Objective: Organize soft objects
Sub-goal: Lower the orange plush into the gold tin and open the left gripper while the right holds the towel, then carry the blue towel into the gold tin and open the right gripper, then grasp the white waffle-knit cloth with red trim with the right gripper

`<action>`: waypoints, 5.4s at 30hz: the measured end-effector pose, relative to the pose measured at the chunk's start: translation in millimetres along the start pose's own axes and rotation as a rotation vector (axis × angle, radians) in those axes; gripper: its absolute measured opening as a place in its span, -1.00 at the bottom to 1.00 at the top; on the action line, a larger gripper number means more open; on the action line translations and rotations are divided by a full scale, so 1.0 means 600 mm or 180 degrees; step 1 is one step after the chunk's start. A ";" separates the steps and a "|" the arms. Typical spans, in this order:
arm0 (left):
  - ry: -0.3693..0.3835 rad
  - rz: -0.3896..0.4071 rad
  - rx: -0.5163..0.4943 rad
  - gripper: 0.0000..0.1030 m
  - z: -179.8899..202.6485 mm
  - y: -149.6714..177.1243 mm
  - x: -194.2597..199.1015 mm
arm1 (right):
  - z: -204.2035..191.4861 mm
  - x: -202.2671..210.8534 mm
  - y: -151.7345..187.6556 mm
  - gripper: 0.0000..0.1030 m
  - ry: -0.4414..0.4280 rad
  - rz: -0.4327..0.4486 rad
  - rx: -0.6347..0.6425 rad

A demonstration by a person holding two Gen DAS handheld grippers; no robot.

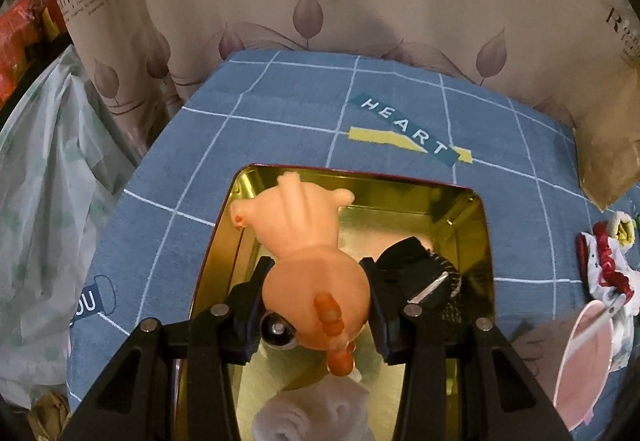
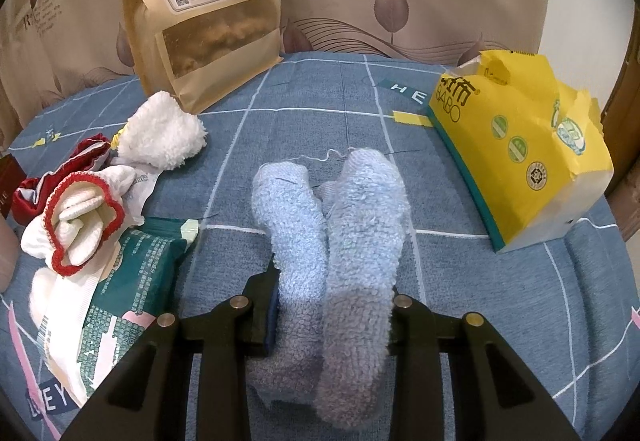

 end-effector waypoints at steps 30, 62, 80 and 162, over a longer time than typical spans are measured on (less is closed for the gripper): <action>-0.0123 -0.0087 -0.0032 0.16 -0.016 0.002 -0.017 | -0.004 0.000 0.000 -0.40 0.0026 0.0001 0.0011; -0.0232 0.0695 -0.0017 0.17 -0.010 0.160 0.190 | 0.000 0.012 0.009 -0.23 0.0042 0.0007 0.0019; -0.0103 0.0707 0.0224 0.17 -0.039 0.164 0.189 | 0.010 0.080 0.010 -0.60 0.0152 0.0153 0.0113; -0.0177 0.0753 0.0919 0.17 -0.157 0.162 0.219 | -0.651 0.249 -0.101 0.32 -0.1469 0.0484 0.1189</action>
Point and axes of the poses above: each gripper's, at about its wrist camera, not at the fingertips, and x roughly against the way its jaws point, z to its right, y to its underside, the point moved 8 cm from there along -x, roughly the way its jaws point, and after that the axes turned 2 degrees about z, right-handed, at the moved point
